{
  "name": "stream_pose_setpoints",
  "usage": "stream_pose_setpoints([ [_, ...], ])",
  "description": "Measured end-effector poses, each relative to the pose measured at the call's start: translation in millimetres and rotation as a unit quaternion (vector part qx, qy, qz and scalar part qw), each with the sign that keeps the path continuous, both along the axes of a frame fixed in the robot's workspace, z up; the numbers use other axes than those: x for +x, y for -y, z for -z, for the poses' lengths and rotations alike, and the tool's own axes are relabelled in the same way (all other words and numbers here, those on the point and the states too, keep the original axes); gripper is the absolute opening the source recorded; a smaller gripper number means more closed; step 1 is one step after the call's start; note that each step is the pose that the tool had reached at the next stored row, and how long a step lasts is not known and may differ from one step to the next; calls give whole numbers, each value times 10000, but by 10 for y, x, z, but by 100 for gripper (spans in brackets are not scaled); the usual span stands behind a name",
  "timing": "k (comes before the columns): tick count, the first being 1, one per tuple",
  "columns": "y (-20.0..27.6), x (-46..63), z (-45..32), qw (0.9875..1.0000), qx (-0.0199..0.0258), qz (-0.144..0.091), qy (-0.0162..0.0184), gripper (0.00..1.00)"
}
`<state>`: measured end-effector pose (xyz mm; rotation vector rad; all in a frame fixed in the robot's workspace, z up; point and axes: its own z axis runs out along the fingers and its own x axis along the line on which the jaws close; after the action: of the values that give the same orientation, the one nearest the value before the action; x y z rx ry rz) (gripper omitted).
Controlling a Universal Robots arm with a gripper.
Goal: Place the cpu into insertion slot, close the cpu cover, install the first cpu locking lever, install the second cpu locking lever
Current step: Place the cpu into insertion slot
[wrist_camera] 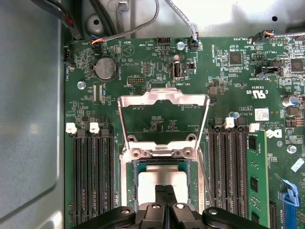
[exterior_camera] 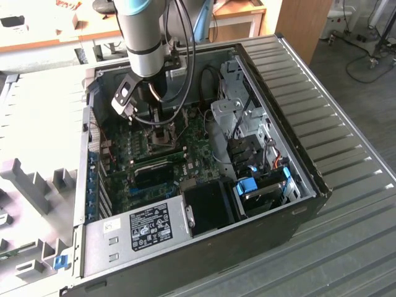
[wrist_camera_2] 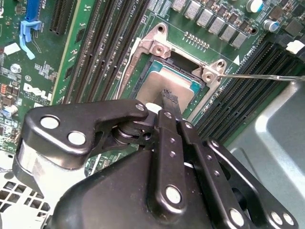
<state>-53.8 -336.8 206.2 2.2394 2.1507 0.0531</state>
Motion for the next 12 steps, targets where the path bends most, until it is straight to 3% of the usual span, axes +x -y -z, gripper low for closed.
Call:
stream_pose_setpoints([
  [12,0,-1,46,10000,0,1,-1,11],
])
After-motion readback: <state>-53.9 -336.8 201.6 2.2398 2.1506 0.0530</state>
